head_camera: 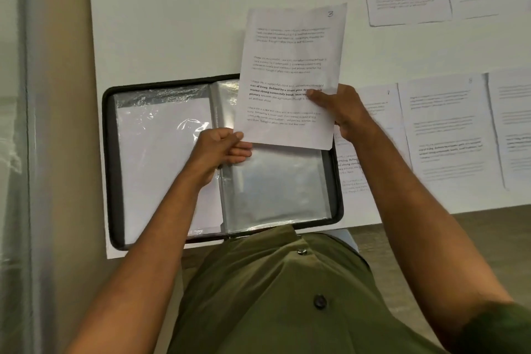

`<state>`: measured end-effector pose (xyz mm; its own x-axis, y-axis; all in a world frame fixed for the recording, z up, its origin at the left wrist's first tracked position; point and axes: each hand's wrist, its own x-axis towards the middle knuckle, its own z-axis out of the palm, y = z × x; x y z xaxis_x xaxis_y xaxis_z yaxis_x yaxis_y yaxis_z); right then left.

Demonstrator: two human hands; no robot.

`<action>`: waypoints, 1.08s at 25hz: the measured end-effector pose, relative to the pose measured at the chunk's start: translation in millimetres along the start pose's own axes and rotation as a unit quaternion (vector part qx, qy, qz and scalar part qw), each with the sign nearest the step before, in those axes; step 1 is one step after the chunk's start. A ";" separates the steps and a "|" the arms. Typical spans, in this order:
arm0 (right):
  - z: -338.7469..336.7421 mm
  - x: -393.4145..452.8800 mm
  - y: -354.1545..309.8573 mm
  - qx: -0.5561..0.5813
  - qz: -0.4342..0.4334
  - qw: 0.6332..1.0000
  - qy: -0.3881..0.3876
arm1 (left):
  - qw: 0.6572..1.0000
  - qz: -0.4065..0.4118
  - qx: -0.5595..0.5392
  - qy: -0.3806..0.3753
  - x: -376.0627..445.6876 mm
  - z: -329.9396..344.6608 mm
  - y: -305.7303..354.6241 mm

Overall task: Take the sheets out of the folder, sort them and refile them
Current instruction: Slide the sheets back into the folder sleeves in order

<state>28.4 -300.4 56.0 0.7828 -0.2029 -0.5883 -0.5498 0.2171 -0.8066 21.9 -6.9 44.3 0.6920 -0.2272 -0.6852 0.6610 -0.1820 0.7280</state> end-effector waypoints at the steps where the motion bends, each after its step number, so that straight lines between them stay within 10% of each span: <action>1: 0.9 -2.8 3.6 0.005 -0.005 1.000 0.010 | 1.000 -0.008 0.001 0.009 -1.6 -1.6 -2.8; 10: -0.4 -10.8 14.2 0.098 -0.021 0.993 0.070 | 0.984 0.045 0.119 0.128 4.8 -4.5 -0.4; 15: -9.6 0.2 6.4 0.280 0.006 0.951 0.133 | 0.850 0.278 0.413 0.171 42.3 -3.3 15.8; 20: -8.5 7.5 6.4 0.410 0.014 0.904 0.125 | 0.719 0.246 0.636 0.136 83.9 2.5 18.9; 27: 2.9 17.4 11.4 0.439 0.034 0.889 0.123 | 0.697 0.358 0.593 0.188 85.2 2.6 2.5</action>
<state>36.6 -298.7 36.8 0.6098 -0.3389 -0.7165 -0.0702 0.8773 -0.4747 81.8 -29.2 -12.2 0.8958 -0.4393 0.0675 -0.4418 -0.8639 0.2417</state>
